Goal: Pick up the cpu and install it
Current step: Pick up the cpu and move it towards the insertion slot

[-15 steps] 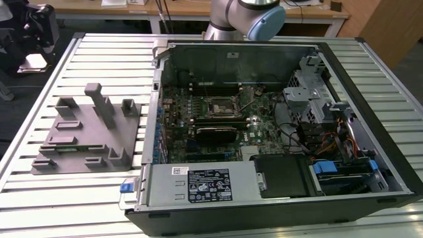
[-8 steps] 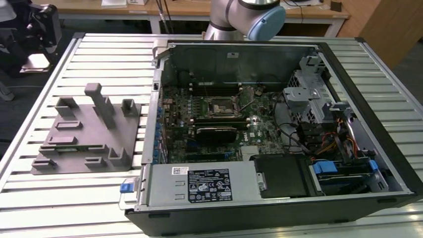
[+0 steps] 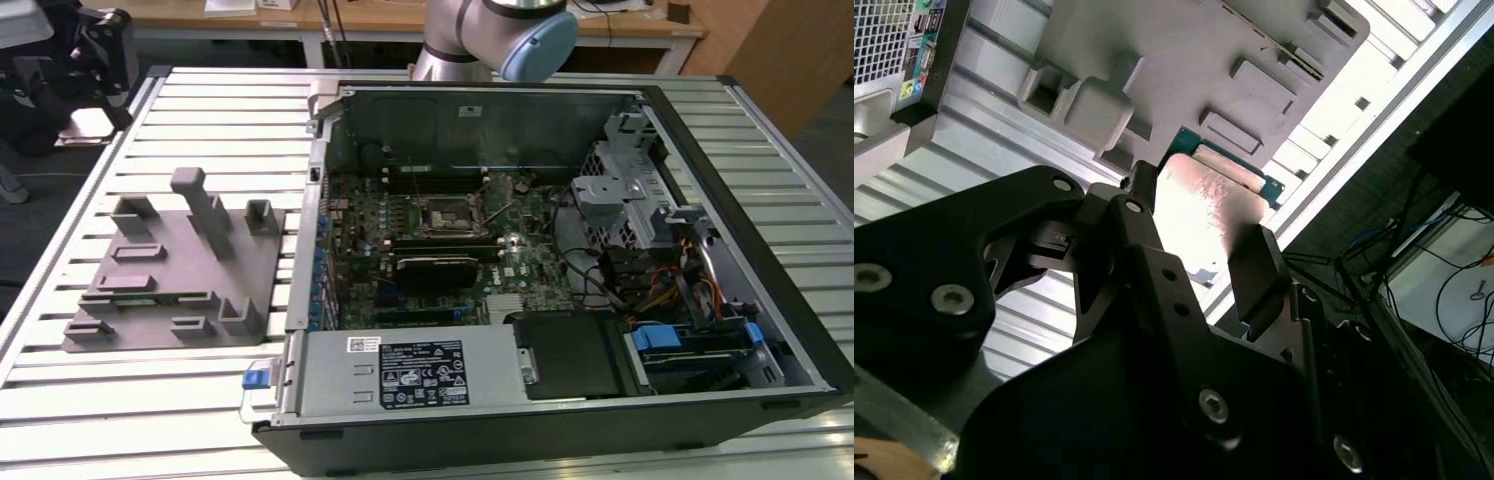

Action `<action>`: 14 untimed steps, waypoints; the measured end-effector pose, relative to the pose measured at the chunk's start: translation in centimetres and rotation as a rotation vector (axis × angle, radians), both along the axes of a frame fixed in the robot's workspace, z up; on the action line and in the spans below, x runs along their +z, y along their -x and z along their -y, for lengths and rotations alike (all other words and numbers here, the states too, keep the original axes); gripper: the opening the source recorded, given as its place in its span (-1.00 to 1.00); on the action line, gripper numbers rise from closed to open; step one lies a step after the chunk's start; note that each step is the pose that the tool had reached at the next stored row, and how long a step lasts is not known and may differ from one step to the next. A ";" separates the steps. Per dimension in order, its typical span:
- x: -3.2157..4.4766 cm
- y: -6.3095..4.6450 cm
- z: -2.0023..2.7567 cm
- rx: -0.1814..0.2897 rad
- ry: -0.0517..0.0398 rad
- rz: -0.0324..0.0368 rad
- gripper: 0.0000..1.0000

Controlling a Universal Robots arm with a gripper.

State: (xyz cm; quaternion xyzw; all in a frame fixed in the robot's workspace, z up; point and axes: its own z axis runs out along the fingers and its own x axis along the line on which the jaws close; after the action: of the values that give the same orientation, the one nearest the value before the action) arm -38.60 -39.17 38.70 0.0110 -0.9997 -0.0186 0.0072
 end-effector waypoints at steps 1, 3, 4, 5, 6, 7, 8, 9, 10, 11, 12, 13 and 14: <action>0.00 -0.1 0.00 0.000 0.0000 0.0000 0.07; 0.00 -0.3 0.00 0.000 0.0000 -0.0001 0.07; 0.00 -0.4 0.00 0.000 0.0000 0.0000 0.07; 0.00 -0.5 0.00 0.000 0.0000 0.0000 0.07; 0.00 -0.5 0.00 0.000 0.0000 -0.0001 0.07; 0.01 -0.6 0.00 0.000 0.0001 -0.0001 0.07; 0.00 -0.6 0.00 0.000 0.0000 -0.0001 0.07; 0.00 -0.7 0.00 0.000 0.0000 0.0000 0.07; 0.00 -0.7 0.00 0.000 0.0001 0.0000 0.07; 0.01 -0.8 0.00 0.000 0.0001 -0.0001 0.07; 0.00 -0.8 0.00 0.000 0.0000 0.0000 0.07; 0.00 -0.9 0.00 0.000 0.0001 -0.0001 0.07; 0.00 -0.9 0.00 0.000 0.0000 0.0000 0.07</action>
State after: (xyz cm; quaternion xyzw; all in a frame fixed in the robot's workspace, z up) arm -37.66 -39.17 38.70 0.0110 -0.9997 -0.0186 0.0072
